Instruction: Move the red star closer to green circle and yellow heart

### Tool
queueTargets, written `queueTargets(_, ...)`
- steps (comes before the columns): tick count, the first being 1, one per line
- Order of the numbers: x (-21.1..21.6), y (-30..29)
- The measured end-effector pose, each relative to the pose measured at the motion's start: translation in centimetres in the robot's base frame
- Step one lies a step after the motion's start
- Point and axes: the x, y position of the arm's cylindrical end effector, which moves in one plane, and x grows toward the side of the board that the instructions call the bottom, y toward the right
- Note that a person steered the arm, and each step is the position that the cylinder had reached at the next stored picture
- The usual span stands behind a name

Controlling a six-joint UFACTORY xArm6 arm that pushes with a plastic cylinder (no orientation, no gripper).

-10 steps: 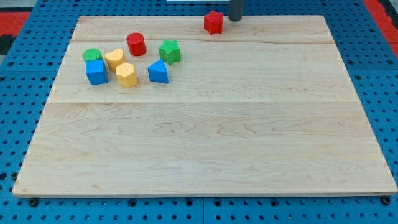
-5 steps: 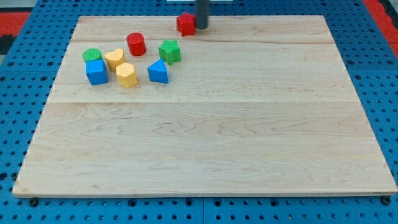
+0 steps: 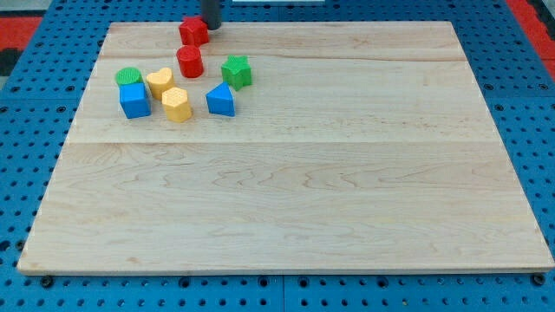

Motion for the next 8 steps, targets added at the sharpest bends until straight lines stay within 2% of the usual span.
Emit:
queueTargets(1,1.2,-1.8)
queueTargets(2,1.6,1.5)
queueTargets(4,2.1,-4.8)
queueTargets(5,5.5,-5.2)
queueTargets(6,6.5,-5.5)
queueTargets(7,3.0,-5.0)
queueTargets(8,1.6,-6.8)
